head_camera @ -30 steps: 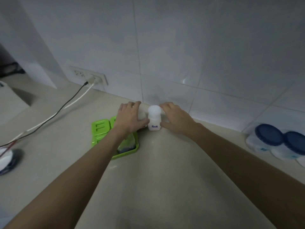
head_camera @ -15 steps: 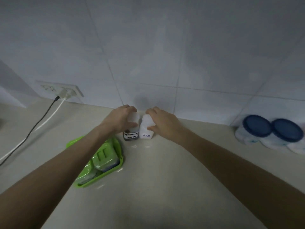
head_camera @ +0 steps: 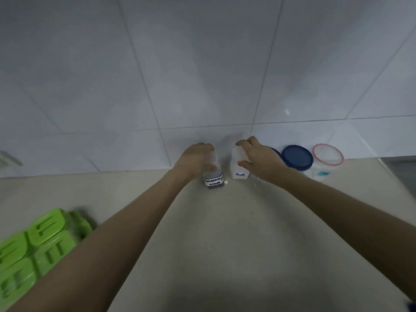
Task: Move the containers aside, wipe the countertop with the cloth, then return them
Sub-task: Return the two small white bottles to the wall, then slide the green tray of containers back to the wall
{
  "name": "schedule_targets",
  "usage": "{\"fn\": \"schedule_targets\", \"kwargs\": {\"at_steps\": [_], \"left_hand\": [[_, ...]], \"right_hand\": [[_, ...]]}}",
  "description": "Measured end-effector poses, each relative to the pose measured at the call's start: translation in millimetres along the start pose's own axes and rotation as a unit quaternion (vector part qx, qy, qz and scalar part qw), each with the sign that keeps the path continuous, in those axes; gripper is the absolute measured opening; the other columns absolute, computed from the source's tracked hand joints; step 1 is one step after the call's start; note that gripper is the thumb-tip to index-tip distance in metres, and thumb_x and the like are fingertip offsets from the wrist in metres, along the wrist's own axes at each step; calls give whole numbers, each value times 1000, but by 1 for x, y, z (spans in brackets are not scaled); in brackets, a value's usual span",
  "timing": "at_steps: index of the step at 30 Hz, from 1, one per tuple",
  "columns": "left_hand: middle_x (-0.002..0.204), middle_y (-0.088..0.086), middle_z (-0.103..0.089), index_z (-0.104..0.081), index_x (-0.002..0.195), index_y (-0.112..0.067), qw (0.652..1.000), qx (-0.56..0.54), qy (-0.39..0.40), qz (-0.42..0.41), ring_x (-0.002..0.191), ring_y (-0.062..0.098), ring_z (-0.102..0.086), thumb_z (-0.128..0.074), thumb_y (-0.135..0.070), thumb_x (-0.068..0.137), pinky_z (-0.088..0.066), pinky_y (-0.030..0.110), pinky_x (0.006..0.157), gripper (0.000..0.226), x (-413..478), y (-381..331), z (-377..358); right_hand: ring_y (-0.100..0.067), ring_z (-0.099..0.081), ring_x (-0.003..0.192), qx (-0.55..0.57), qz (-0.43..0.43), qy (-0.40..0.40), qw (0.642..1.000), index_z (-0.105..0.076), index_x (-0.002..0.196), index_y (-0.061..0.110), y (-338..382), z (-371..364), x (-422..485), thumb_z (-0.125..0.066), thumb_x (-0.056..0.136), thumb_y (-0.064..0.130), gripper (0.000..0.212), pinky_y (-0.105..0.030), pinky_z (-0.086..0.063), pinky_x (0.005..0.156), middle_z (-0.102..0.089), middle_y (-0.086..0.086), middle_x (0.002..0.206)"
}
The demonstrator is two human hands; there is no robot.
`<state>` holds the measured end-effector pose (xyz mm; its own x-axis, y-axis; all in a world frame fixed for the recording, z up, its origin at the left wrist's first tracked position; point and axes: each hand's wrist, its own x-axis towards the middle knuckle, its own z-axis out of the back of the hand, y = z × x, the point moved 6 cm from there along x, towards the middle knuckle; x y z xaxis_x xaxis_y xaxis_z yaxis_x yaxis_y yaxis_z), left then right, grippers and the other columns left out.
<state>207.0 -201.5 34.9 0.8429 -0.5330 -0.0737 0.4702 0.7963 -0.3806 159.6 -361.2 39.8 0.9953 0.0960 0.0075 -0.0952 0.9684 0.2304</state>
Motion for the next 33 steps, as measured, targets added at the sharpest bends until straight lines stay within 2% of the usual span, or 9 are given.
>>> {"fn": "schedule_targets", "kwargs": {"at_steps": [6,10,13,16,20,26,29,31,33], "left_hand": [[131,16,-48,-49,126,-3,997,49,-42,-31,114,35,-49,-64,-13,83,-36,36,94,47,27,-37,-16],[128,15,-46,-52,119,-6,996,-2,-86,-30,108,35,-50,-64,-8,81,-42,41,90,40,22,-36,-23],[132,15,-39,-49,128,-12,993,-72,-95,-17,116,34,-49,-66,-8,79,-44,41,97,52,16,-36,-23],[151,18,-19,-28,146,-16,993,-60,-98,11,132,33,-38,-71,-16,79,-38,39,108,80,-8,-37,-29],[151,15,-22,-32,143,-11,986,-115,-105,53,140,28,-28,-59,-7,83,-27,31,113,66,-80,-11,-57],[124,9,-49,-56,122,-7,966,-185,-157,92,120,18,-47,-33,-10,79,-27,11,108,49,-213,41,-87],[118,-3,-47,-59,116,-10,945,-204,-227,116,115,15,-49,-32,-12,81,-37,21,104,44,-268,75,-74],[116,-3,-51,-61,111,-11,928,-163,-293,163,113,20,-52,-36,-14,85,-35,20,102,36,-306,102,-60],[123,7,-55,-63,110,-10,912,-89,-345,205,114,27,-52,-39,-14,87,-32,23,103,33,-341,124,-47]], "right_hand": [[-35,-54,110,13,-24,-5,1000,-33,141,12,-17,-13,-3,-54,92,21,54,-43,-48,88,-41,-17,134],[-35,-49,118,40,-40,-24,998,-31,143,13,-21,-19,2,-52,93,17,54,-41,-43,96,-38,-16,140],[-37,-47,121,29,-40,-50,998,-34,143,13,-20,-18,-1,-54,92,11,55,-44,-46,96,-31,-18,148],[-47,-56,112,5,-21,-127,992,-51,130,3,-14,-19,-15,-71,75,-3,58,-48,-53,86,-42,-33,139],[-41,-59,113,7,-19,-164,986,-60,118,6,5,-37,-64,-72,72,-2,48,-47,-50,90,-55,-25,130],[-24,-58,105,175,41,-38,983,-57,117,13,69,-93,-114,-50,91,29,32,-33,-44,93,-59,-5,115],[-22,-58,103,299,34,62,952,-57,116,9,118,-121,-113,-60,90,24,30,-16,-42,89,-53,-1,108],[-20,-55,107,313,63,126,939,-55,119,8,161,-136,-111,-62,89,22,33,-3,-38,84,-47,0,111],[-19,-52,113,313,94,162,931,-51,125,9,203,-145,-109,-62,89,23,40,-6,-36,87,-47,-5,119]]}}
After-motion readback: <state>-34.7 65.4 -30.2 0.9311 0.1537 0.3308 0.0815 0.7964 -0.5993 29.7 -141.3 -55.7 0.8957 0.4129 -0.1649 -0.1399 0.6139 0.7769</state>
